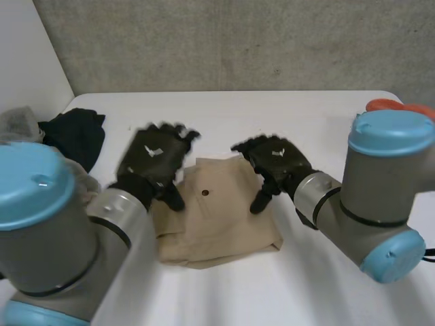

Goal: Fold the laundry.

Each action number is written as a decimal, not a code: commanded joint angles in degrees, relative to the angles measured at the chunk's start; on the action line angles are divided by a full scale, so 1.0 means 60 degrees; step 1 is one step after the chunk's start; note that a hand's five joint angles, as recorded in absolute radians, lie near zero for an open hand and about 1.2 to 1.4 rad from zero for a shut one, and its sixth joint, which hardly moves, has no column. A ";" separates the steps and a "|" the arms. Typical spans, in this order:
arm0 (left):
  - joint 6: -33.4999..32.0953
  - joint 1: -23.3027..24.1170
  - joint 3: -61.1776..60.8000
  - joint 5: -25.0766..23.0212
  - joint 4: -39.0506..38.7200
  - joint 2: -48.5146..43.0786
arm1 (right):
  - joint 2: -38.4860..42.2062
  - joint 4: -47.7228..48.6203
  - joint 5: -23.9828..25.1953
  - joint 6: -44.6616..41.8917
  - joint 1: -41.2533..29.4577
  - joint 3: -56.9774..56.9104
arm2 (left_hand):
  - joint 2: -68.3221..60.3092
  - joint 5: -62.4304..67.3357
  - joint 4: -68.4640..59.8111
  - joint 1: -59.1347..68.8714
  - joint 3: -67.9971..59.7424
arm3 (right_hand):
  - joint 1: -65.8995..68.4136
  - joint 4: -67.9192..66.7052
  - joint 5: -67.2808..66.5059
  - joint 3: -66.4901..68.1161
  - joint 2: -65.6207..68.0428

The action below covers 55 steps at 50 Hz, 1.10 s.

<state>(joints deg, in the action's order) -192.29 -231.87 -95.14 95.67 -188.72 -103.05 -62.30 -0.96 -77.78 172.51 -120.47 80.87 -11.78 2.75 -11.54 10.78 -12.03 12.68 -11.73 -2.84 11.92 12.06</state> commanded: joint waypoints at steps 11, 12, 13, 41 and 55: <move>-0.0075 -0.0012 0.1281 0.1311 0.2859 -0.2572 | 0.1887 -0.1393 -0.0689 -0.1929 0.0201 -0.1115 | 0.0296 -0.0458 0.0256 -0.0129 0.0338 | -0.0446 0.0289 0.0473 -0.0320 -0.0343; -0.0075 -0.0129 0.1311 0.1268 0.2918 -0.2513 | 0.1742 -0.1364 -0.0820 -0.2235 0.0186 -0.1072 | 0.0296 -0.0458 0.0256 -0.0129 0.0338 | -0.0446 0.0289 0.0473 -0.0320 -0.0343; -0.0075 -0.0188 0.1340 0.1209 0.2947 -0.2440 | 0.1654 -0.1363 -0.0851 -0.2325 0.0172 -0.1042 | 0.0296 -0.0458 0.0256 -0.0129 0.0338 | -0.0446 0.0289 0.0473 -0.0320 -0.0343; 0.1214 -0.1947 0.3039 -0.6494 0.4836 0.1384 | -0.2025 0.4318 -0.1876 -0.3981 -0.2816 0.5065 | 0.0296 -0.0458 0.0256 -0.0129 0.0338 | -0.0446 0.0289 0.0473 -0.0320 -0.0343; 0.1038 -0.1303 0.2835 -0.6703 0.4897 0.1311 | 0.0332 0.6707 -0.2301 -0.4508 -0.2905 0.4541 | 0.0296 -0.0458 0.0256 -0.0129 0.0338 | -0.0446 0.0289 0.0473 -0.0320 -0.0343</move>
<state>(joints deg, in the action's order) -185.75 -241.20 -76.61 52.48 -157.37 -94.81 -65.37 37.36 -91.39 147.35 -138.61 111.59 -11.79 2.75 -11.54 10.10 -12.03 12.00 -11.73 -2.74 11.91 11.99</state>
